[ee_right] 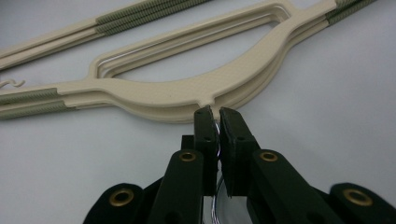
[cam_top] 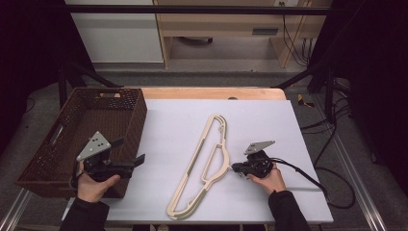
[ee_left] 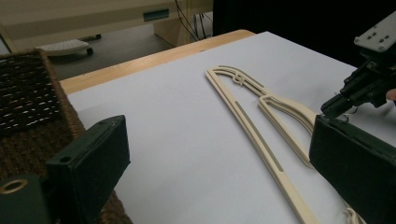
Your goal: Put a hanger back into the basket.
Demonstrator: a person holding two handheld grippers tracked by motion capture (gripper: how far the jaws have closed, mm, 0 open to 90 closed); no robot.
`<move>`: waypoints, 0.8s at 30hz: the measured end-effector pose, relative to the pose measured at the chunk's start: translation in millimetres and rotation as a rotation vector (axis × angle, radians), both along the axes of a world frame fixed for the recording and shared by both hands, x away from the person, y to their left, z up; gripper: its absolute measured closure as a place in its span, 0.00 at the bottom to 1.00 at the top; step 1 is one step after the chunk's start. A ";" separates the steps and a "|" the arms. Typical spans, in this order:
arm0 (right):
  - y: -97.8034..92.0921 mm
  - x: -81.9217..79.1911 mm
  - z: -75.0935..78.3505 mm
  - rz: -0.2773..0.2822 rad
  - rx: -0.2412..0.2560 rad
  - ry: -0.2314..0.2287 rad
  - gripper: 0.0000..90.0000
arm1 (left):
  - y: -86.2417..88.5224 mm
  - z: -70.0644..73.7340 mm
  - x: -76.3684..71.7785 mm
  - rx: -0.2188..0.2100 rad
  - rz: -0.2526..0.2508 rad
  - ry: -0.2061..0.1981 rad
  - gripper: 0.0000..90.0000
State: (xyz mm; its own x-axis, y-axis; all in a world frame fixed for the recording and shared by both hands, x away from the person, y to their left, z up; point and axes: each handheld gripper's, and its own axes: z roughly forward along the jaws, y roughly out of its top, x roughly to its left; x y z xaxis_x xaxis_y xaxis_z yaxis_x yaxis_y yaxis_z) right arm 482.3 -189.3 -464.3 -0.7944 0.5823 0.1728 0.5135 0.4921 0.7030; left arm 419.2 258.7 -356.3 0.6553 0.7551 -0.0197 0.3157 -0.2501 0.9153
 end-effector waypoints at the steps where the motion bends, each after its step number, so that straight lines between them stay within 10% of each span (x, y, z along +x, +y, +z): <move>1: -0.9 -0.8 1.8 0.006 0.002 0.001 0.96 | -3.7 -0.6 -0.2 0.006 -0.007 0.000 0.06; 24: 3.7 -8.4 18.8 -0.003 -0.028 -0.023 0.97 | -147.1 -45.2 9.4 0.209 -0.264 0.144 0.12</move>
